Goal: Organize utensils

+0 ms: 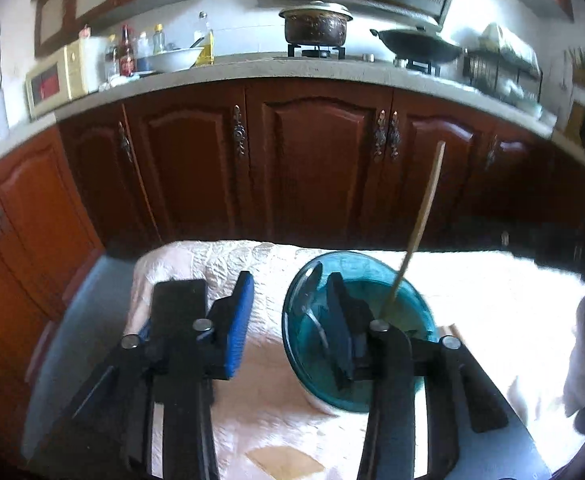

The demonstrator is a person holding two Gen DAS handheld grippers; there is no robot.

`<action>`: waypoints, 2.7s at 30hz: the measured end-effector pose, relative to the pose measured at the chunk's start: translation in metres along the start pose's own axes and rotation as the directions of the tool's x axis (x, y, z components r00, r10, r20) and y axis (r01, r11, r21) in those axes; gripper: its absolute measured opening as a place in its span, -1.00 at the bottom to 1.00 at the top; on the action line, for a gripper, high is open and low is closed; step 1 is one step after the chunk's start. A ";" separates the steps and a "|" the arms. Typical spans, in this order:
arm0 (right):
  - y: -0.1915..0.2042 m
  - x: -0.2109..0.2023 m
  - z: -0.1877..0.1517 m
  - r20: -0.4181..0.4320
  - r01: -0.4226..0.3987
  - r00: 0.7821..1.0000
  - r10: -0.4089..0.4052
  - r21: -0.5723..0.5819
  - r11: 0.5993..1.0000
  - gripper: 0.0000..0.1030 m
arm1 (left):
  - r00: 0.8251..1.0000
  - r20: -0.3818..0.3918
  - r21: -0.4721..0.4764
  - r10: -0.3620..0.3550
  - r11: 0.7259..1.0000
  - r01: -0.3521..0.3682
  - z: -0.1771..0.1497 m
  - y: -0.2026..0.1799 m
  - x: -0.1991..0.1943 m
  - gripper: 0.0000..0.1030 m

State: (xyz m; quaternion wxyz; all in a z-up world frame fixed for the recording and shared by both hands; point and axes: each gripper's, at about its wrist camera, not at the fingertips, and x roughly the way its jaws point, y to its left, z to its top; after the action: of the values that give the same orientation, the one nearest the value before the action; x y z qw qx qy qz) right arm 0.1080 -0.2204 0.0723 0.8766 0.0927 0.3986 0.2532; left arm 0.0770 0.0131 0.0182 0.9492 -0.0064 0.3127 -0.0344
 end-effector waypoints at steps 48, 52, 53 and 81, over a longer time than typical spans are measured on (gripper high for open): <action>-0.097 -0.142 -0.171 -0.143 0.357 0.930 -0.340 0.117 0.927 -0.18 | 0.960 -0.179 0.004 -0.213 0.976 0.217 -0.076 -0.094 -0.015 -0.15; -0.125 -0.123 -0.195 -0.229 0.338 0.928 -0.294 0.189 0.922 -0.18 | 0.955 -0.219 -0.002 -0.198 0.979 0.202 -0.087 -0.089 -0.002 -0.15; -0.131 -0.118 -0.200 -0.244 0.330 0.929 -0.278 0.209 0.920 -0.18 | 0.954 -0.226 -0.004 -0.196 0.980 0.200 -0.089 -0.089 0.001 -0.15; -0.181 -0.131 -0.201 -0.276 0.473 0.876 -0.396 0.334 0.815 -0.12 | 0.928 -0.296 -0.027 -0.228 0.973 0.230 -0.102 -0.101 0.034 -0.15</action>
State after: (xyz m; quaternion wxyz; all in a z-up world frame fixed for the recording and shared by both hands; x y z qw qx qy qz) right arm -0.0474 -0.4506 -0.0423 0.8314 0.1470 0.5350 -0.0316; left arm 0.0376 -0.0894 -0.0804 0.8808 -0.0339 0.4489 -0.1467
